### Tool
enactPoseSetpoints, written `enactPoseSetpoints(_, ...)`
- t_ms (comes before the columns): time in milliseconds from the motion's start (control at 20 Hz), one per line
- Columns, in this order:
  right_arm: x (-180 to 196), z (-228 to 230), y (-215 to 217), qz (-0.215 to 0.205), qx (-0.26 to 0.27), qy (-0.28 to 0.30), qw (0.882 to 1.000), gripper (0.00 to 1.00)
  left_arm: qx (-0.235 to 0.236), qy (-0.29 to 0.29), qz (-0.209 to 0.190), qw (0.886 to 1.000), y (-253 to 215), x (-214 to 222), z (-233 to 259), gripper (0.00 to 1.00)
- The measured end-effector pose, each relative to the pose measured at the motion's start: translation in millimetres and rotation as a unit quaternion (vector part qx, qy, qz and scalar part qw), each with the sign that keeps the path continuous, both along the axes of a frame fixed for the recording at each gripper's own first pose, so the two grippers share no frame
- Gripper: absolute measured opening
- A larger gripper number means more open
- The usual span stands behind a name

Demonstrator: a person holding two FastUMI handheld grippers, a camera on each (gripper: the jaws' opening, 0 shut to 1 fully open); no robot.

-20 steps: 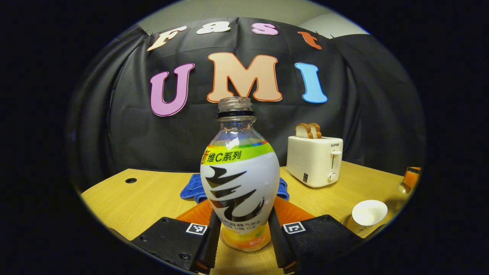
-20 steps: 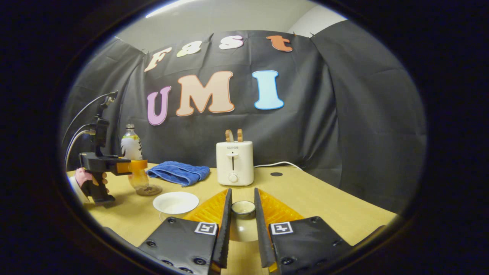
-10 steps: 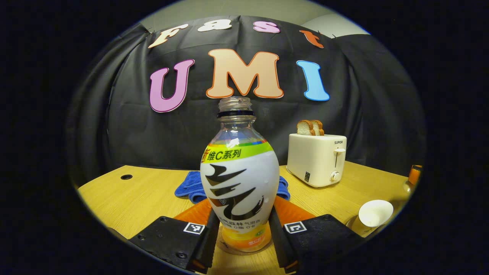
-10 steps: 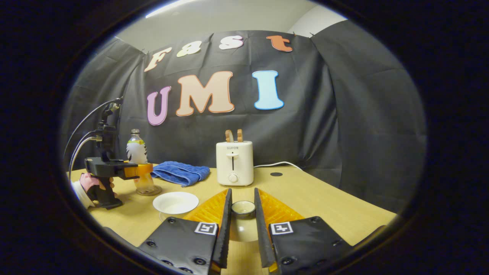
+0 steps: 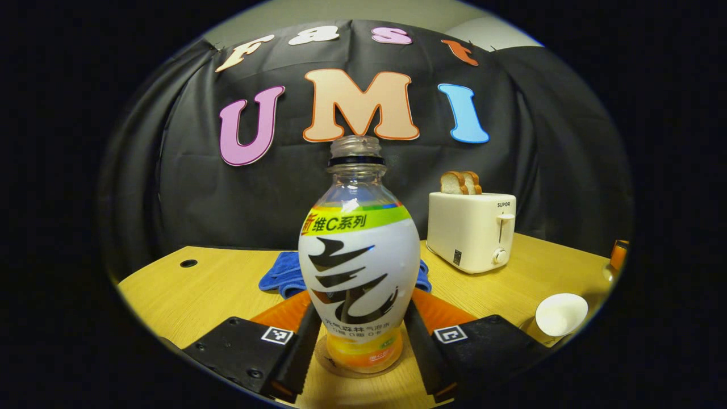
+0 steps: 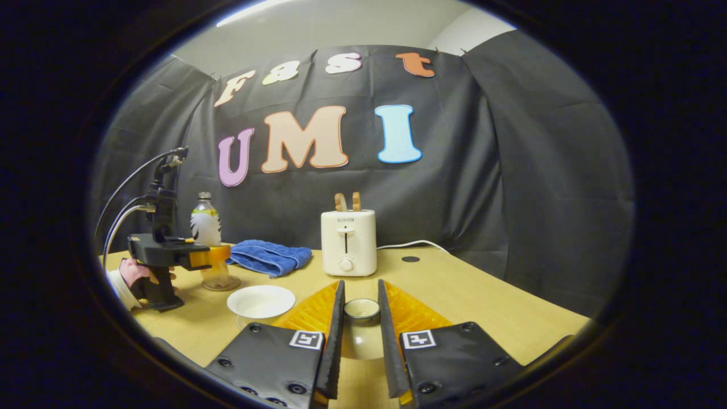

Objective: Open the teacup lid with one hand, grasp the water bottle and pour water into the teacup with the other hand; after pouring, place the water bottle on the coaster and then close the teacup lid.

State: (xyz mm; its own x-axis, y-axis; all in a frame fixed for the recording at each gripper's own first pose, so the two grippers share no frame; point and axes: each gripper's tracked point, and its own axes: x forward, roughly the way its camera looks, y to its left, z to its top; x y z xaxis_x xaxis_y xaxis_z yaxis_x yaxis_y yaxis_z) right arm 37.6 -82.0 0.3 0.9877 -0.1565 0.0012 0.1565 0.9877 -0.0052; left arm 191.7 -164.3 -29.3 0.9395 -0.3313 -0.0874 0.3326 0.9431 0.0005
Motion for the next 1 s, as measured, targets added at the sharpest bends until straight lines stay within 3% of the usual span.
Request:
enactPoseSetpoints(200, -1, 0, 0, -0.001, 0.0, 0.0, 1.0, 0.37, -0.006, -0.001, -0.001, 1.0, -4, -1, 0, 0.87)
enactPoseSetpoints(550, 1, 0, 5, 0.012, 0.0, 0.0, 1.0, 0.37, -0.013, -0.036, -0.001, 0.999, 6, -26, 11, 0.87)
enactPoseSetpoints(1000, 26, -3, 48, 0.083, 0.002, 0.006, 0.997, 0.37, -0.018, -0.052, 0.039, 0.998, 36, -76, 18, 0.87)
